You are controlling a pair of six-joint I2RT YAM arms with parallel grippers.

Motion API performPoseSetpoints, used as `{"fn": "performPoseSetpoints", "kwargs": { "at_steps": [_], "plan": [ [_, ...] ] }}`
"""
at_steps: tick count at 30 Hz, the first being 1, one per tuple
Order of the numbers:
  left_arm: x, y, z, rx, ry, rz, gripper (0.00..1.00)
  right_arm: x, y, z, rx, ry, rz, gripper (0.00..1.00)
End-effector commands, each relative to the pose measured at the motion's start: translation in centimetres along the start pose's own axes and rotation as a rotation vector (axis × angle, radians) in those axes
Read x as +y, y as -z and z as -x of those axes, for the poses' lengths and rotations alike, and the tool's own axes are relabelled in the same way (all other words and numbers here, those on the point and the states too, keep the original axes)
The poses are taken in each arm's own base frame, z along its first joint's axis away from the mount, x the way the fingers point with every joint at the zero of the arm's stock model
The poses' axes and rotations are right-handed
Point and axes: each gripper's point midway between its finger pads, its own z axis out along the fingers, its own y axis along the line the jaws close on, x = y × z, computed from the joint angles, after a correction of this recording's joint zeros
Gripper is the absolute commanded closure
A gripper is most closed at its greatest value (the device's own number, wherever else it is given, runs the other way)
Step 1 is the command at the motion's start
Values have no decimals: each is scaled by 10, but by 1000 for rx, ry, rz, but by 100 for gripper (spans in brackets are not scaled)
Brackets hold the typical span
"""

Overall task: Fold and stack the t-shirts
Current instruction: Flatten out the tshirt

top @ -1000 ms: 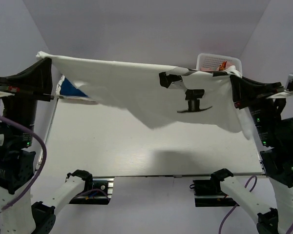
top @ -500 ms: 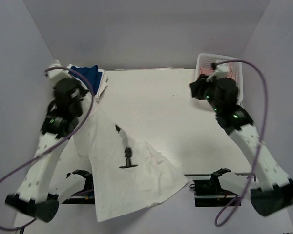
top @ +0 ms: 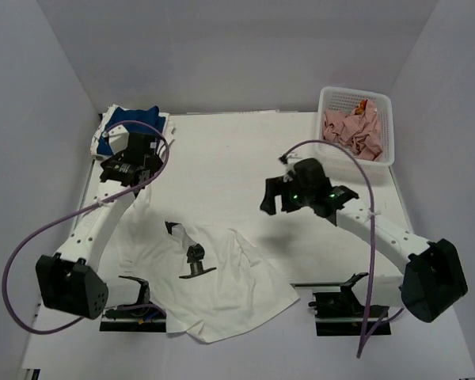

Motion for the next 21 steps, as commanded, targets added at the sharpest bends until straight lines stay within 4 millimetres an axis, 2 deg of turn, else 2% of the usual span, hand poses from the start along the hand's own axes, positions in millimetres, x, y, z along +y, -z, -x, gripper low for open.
{"fn": "performPoseSetpoints", "kwargs": {
  "at_steps": [1, 2, 3, 4, 5, 7, 8, 9, 12, 13, 14, 15, 17, 18, 20, 21],
  "plan": [
    [-6, 20, 14, -32, 53, -100, 0, 43, -15, -59, 177, 94, 117, 10],
    [-5, 22, 12, -26, 55, -113, 0, 44, -18, -72, 211, 106, 113, 10],
    [-6, 27, 15, -38, 63, -140, 0, 45, -30, -96, 283, 165, 118, 10],
    [-5, 28, 8, -22, 58, -154, 0, 48, -38, -99, 278, 185, 119, 10],
    [-8, 31, 11, -36, 74, -177, 0, 54, -44, -112, 315, 225, 125, 10],
    [-6, 34, 9, -45, 67, -198, 0, 55, -58, -109, 299, 259, 96, 10],
    [-10, 33, 10, -51, 63, -219, 0, 55, -65, -116, 317, 272, 80, 17],
    [-10, 31, 6, -49, 51, -228, 0, 63, -70, -108, 294, 287, 101, 22],
    [-11, 26, 1, -32, 38, -215, 0, 62, -85, -115, 323, 297, 89, 36],
    [-13, 21, -3, -20, 28, -206, 0, 54, -93, -117, 336, 281, 43, 48],
    [-13, 21, -3, -20, 28, -206, 0, 53, -97, -116, 335, 276, 31, 48],
    [-14, 20, -6, -8, 22, -210, 0, 50, -100, -114, 336, 265, 8, 63],
    [-16, 17, -7, -6, 11, -208, 0, 37, -110, -110, 342, 255, -78, 82],
    [-18, 14, -7, -6, 11, -208, 0, 27, -113, -104, 330, 243, -120, 100],
    [-19, 12, -9, 0, 6, -203, 0, 17, -117, -97, 318, 216, -189, 100],
    [-20, 14, -6, -6, 11, -208, 0, 1, -118, -85, 291, 182, -251, 100]
  ]
}}
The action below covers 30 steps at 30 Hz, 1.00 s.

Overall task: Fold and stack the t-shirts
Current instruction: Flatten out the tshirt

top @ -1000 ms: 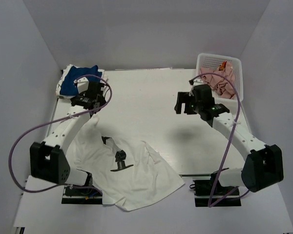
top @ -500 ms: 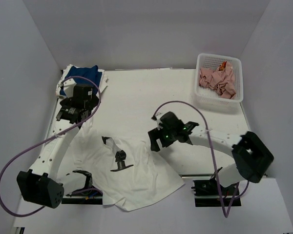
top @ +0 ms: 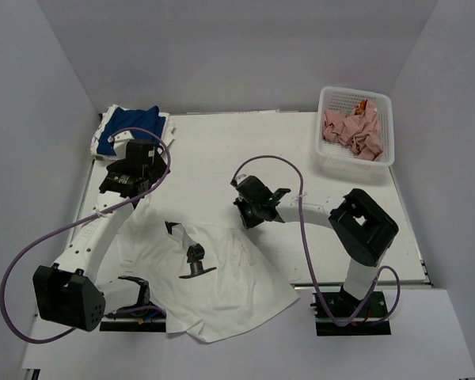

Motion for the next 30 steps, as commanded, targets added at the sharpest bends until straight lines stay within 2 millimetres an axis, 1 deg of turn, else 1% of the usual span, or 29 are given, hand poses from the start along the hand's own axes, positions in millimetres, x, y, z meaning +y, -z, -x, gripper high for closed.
{"fn": "performPoseSetpoints", "kwargs": {
  "at_steps": [1, 3, 4, 5, 6, 7, 8, 9, 10, 11, 12, 13, 14, 15, 16, 17, 18, 19, 20, 21, 22, 23, 24, 25, 26, 27, 28, 29, 30],
  "plan": [
    [-5, -1, 7, -21, -5, -23, 0, -52, -2, 9, -1, -100, -215, 100],
    [-8, -1, 8, -22, -11, -38, 0, -66, 2, 16, 5, -125, -211, 100],
    [-10, -3, 11, -19, -5, -41, 0, -69, 8, 30, -22, -135, -198, 100],
    [-13, -5, 14, -20, -4, -41, 0, -71, 13, 35, -29, -98, -193, 100],
    [-13, -5, 13, -10, -10, -34, 0, -67, 18, 31, -9, -80, -180, 100],
    [-11, -3, 15, -10, -14, -22, 0, -56, 25, 34, -18, -45, -148, 95],
    [-11, -5, 21, -17, -4, -17, 0, -43, 33, 34, -22, -4, -95, 82],
    [-11, -5, 21, -18, -4, -17, 0, -16, 42, 27, -30, 59, -8, 52],
    [-13, -4, 20, -11, -4, -27, 0, -16, 42, 27, -30, 60, -7, 52],
    [-14, -6, 23, -17, 7, -34, 0, -10, 47, 25, -41, 90, 15, 41],
    [-13, -2, 27, -28, 13, -41, 0, 1, 48, 21, -33, 106, 59, 29],
    [-16, 1, 30, -39, 22, -60, 0, 22, 51, 15, -21, 145, 121, 10],
    [-15, 2, 29, -39, 22, -60, 0, 35, 49, 5, -10, 174, 152, 10],
    [-15, 2, 29, -39, 22, -60, 0, 36, 49, 8, -20, 175, 155, 10],
    [-15, 4, 31, -45, 26, -65, 0, 47, 48, 5, -24, 195, 192, 10],
    [-14, 4, 31, -45, 26, -65, 0, 47, 43, -3, -6, 196, 193, 10],
    [-10, 5, 28, -44, 23, -52, 0, 50, 37, -11, 16, 202, 197, 10],
    [-9, 5, 29, -49, 23, -45, 0, 52, 34, -10, 18, 204, 191, 10],
    [-9, 8, 31, -56, 27, -49, 0, 53, 27, -15, 38, 206, 182, 10],
    [-5, 5, 29, -51, 28, -37, 0, 50, 20, -17, 49, 199, 154, 10],
    [-5, 5, 29, -51, 28, -37, 0, 46, 18, -19, 63, 191, 128, 10],
    [-5, 5, 29, -51, 28, -37, 0, 40, 12, -22, 73, 187, 88, 14],
    [-5, 5, 29, -51, 28, -37, 0, 31, 6, -19, 72, 165, 31, 22],
    [-5, 5, 29, -51, 28, -37, 0, 28, 5, -18, 77, 157, 10, 32],
    [-5, 5, 29, -51, 28, -37, 0, 14, 3, -16, 68, 130, -70, 66],
    [-5, 5, 29, -51, 28, -37, 0, 8, 4, -8, 46, 112, -104, 76],
    [-4, 5, 29, -51, 19, -37, 0, 3, 5, -3, 32, 107, -125, 81],
    [-6, 2, 29, -51, 19, -37, 0, -13, 6, 3, 11, 99, -199, 100],
    [-6, 2, 29, -51, 19, -37, 0, -24, 8, 12, -3, 82, -234, 100]
  ]
}}
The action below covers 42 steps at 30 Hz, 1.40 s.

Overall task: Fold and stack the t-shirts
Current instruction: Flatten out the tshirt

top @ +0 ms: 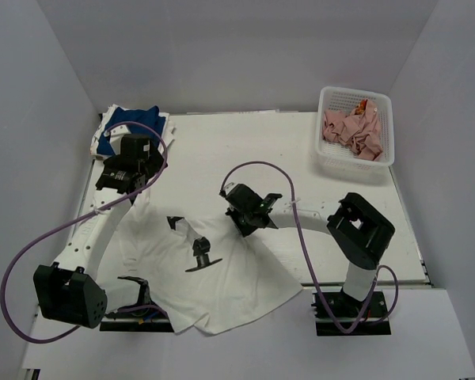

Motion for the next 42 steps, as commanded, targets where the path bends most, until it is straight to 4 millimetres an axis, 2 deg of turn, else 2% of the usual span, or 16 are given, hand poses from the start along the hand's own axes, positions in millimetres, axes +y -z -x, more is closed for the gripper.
{"fn": "performPoseSetpoints", "kwargs": {
  "at_steps": [1, 11, 14, 15, 16, 18, 19, 20, 21, 22, 23, 25, 26, 27, 32, 42],
  "plan": [
    [1, 1, 9, -19, 6, -5, 0, -58, 5, 21, -34, -48, -253, 100],
    [-3, -36, -13, 97, -47, 9, 0, -219, 6, 117, -112, 6, -507, 100],
    [-4, -46, -18, 117, -54, 5, 0, -248, 14, 164, -215, 35, -517, 85],
    [-5, -46, -13, 112, -44, -1, 0, -259, 14, 176, -238, 27, -524, 68],
    [-4, -49, -17, 123, -49, 6, 0, -259, 19, 184, -253, 34, -515, 64],
    [0, -52, -17, 129, -45, 18, 0, -249, 43, 206, -309, 42, -472, 50],
    [-1, -54, -20, 131, -44, 9, 0, -236, 46, 205, -305, 55, -434, 20],
    [-1, -56, -17, 128, -33, 0, 0, -230, 39, 187, -269, 39, -419, 15],
    [-2, -61, -21, 136, -36, 5, 0, -213, 78, 202, -363, 28, -401, 10],
    [-6, -61, -19, 132, -31, -12, 0, -189, 83, 208, -408, 48, -309, 10],
    [-2, -67, -23, 150, -29, -3, 0, -174, 97, 181, -407, 33, -277, 10],
    [-1, -78, -32, 175, -26, -3, 0, -144, 100, 173, -445, 41, -195, 10],
    [7, -84, -34, 181, -5, 20, 0, -121, 99, 144, -415, 24, -157, 10],
    [9, -90, -33, 179, 1, 27, 0, -107, 104, 139, -422, 31, -126, 10],
    [-13, -127, -28, 215, 28, -78, 0, -32, 70, 44, -177, 73, -25, 10],
    [-17, -175, -67, 326, 24, -75, 0, 14, 50, -32, -11, 144, -7, 10]
  ]
}}
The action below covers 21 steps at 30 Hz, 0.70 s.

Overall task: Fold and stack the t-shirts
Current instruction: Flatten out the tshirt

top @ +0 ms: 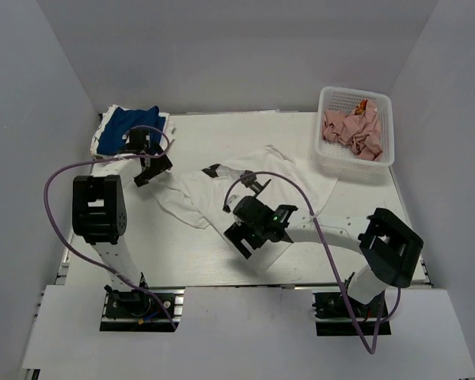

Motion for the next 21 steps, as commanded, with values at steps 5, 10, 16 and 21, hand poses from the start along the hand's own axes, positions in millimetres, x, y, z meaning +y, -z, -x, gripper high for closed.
{"fn": "performPoseSetpoints", "kwargs": {
  "at_steps": [5, 10, 16, 21],
  "plan": [
    [-13, -21, 15, 0, 14, -19, 21, 13, -11, -38, 94, 14, -32, 10],
    [-11, -25, 4, 43, 2, 1, 92, -1, -24, -55, 145, -2, -130, 27],
    [-7, 18, 19, -48, -2, 28, 100, -43, -2, -37, 74, -56, -382, 100],
    [-23, 90, 51, -189, 14, -75, 100, -75, 81, 29, -208, -170, -548, 100]
  ]
}}
